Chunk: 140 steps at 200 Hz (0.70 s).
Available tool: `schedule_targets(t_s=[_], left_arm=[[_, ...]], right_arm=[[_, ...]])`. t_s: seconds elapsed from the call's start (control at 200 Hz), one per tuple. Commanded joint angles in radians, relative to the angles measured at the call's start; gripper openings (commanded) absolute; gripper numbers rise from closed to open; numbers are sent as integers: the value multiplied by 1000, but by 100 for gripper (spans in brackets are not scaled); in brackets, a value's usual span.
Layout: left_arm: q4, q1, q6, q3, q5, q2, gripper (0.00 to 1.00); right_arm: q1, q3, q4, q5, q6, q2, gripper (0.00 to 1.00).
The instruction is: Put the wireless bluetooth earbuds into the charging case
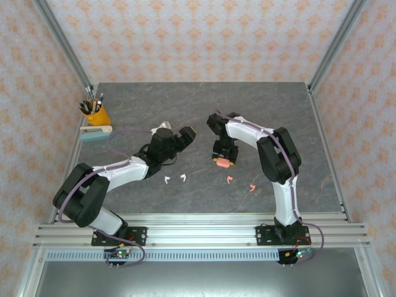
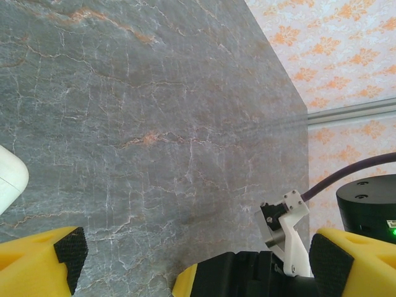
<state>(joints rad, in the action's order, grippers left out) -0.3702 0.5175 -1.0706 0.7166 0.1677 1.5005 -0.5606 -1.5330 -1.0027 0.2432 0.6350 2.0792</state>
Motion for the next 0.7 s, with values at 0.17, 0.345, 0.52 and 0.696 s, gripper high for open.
schedule_targets(t_s=[0.17,0.345,0.52,0.696], left_arm=[[4,10,23,-6,-18,-23,95],[2,13,23,-8,-20,-22,95],[2,15,23,-8,-23,-23,95],[1,18,23,-6,-25,-23,95]], right_arm=[[-4,-18,-5,-17,14,50,40],[-4,-3,6,-15,19,39,39],[-4,-16,6,-13,19,14,34],[-5,-44,-7,-17,20,-2,30]])
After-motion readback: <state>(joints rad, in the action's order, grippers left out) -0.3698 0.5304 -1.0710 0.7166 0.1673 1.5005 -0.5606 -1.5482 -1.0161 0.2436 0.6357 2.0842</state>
